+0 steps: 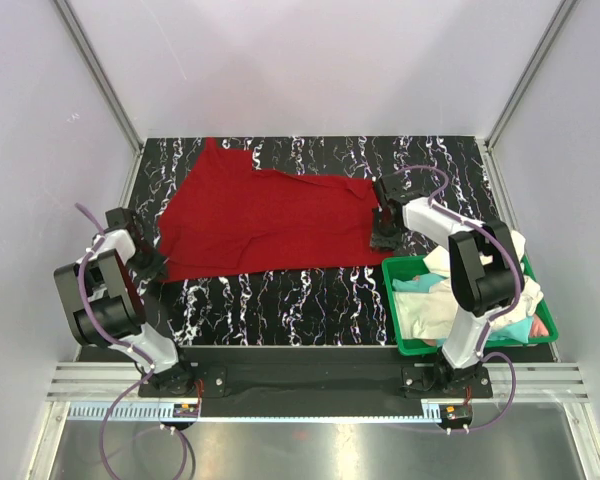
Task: Fold and stack the t-shirts
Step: Fold the tshirt
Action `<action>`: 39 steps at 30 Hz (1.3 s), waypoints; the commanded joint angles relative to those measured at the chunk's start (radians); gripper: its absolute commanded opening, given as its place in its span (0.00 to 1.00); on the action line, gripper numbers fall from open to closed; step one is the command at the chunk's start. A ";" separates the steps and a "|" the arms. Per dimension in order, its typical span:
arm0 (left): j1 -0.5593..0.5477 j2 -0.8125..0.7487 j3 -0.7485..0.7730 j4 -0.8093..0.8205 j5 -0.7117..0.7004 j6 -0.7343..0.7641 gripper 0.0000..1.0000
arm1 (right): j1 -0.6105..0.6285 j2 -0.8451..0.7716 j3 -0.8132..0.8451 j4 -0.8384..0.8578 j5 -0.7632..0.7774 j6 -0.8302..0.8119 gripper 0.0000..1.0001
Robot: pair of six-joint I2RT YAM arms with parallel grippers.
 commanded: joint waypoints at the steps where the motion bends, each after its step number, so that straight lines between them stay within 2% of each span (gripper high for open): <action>1: 0.047 0.054 -0.030 -0.007 -0.097 -0.031 0.04 | -0.011 0.050 -0.013 0.003 0.048 0.028 0.30; 4: 0.071 0.045 -0.017 -0.026 -0.117 -0.027 0.04 | -0.015 0.070 -0.027 -0.030 0.069 0.039 0.30; 8: 0.074 -0.015 -0.019 -0.063 -0.126 -0.025 0.02 | -0.014 0.013 -0.071 -0.061 0.074 0.065 0.30; 11: 0.072 -0.101 -0.043 -0.087 -0.108 -0.031 0.06 | -0.014 -0.033 -0.070 -0.101 0.050 0.091 0.30; 12: 0.072 -0.137 -0.042 -0.099 -0.100 -0.033 0.09 | -0.014 -0.045 -0.065 -0.124 0.045 0.094 0.30; 13: 0.071 -0.159 -0.028 -0.125 -0.100 -0.039 0.18 | -0.014 -0.056 -0.056 -0.132 0.045 0.103 0.31; 15: 0.048 -0.228 -0.004 -0.147 -0.094 -0.041 0.29 | -0.014 -0.084 -0.015 -0.141 0.051 0.100 0.31; 17: -0.007 -0.224 0.085 -0.184 -0.120 -0.045 0.40 | -0.014 -0.085 0.062 -0.140 0.077 0.096 0.33; 22: -0.077 -0.126 0.265 -0.107 -0.060 -0.025 0.48 | -0.014 -0.015 0.252 -0.129 0.103 0.146 0.49; 24: -0.103 -0.039 0.386 -0.083 0.024 0.005 0.48 | -0.017 0.025 0.323 -0.098 0.080 0.178 0.59; 26: -0.124 0.029 0.469 -0.055 0.110 0.044 0.48 | -0.027 0.069 0.387 -0.077 0.039 0.226 0.60; 28: -0.133 0.129 0.588 -0.038 0.130 0.038 0.48 | -0.034 0.103 0.435 -0.069 0.023 0.282 0.63; 32: -0.138 0.270 0.734 0.089 0.225 0.019 0.48 | -0.060 0.200 0.528 -0.051 -0.016 0.387 0.64; 35: -0.140 0.377 0.805 0.294 0.379 0.007 0.47 | -0.078 0.258 0.558 -0.017 -0.059 0.439 0.64; 39: -0.143 0.537 0.886 0.455 0.428 0.002 0.40 | -0.087 0.307 0.591 0.018 -0.105 0.425 0.55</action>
